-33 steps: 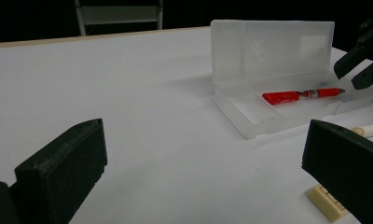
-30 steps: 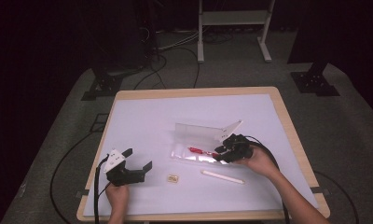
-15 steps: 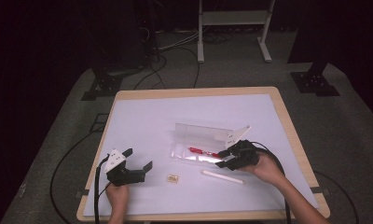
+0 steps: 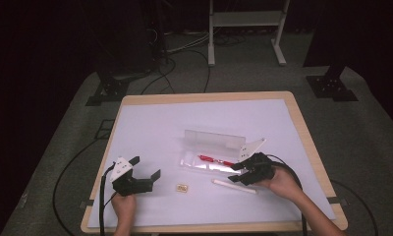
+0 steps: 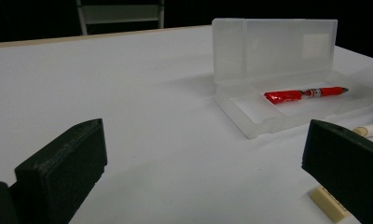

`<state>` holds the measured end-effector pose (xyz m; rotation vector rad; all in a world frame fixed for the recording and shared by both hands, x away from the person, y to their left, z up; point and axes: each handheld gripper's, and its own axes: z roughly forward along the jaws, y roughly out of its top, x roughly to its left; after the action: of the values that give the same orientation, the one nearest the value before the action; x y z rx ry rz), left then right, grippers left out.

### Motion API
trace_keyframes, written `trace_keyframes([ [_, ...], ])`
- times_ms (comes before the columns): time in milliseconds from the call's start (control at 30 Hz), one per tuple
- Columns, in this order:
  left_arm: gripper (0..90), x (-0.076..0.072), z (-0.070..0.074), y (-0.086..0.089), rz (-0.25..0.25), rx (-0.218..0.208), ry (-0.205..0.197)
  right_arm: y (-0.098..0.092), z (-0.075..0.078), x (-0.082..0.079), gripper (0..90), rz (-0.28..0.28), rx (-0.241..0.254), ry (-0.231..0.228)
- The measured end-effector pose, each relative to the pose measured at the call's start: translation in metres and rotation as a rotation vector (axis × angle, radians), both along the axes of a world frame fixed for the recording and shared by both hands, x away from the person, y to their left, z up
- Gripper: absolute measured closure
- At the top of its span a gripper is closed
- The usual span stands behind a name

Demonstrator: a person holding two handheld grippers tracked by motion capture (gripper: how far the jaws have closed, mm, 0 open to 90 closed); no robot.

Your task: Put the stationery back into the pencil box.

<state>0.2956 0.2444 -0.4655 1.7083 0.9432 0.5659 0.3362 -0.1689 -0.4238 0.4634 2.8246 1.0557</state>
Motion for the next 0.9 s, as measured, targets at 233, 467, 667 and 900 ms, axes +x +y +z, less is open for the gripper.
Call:
trace_keyframes([
  [233,0.0,0.000,0.000,0.000,0.002,-0.003,0.001,0.002,-0.004,-0.008,54.1,0.012,0.009,0.005],
  [467,0.0,0.000,0.000,0.000,-0.001,-0.002,-0.001,0.003,-0.009,-0.013,54.1,0.023,0.004,0.011],
  [667,0.0,0.000,0.000,0.000,-0.003,-0.003,-0.002,0.002,-0.010,-0.015,53.5,0.015,0.008,0.019],
  [900,0.0,0.000,0.000,0.000,-0.004,-0.004,-0.002,0.001,-0.015,-0.019,53.5,0.014,0.008,0.028],
])
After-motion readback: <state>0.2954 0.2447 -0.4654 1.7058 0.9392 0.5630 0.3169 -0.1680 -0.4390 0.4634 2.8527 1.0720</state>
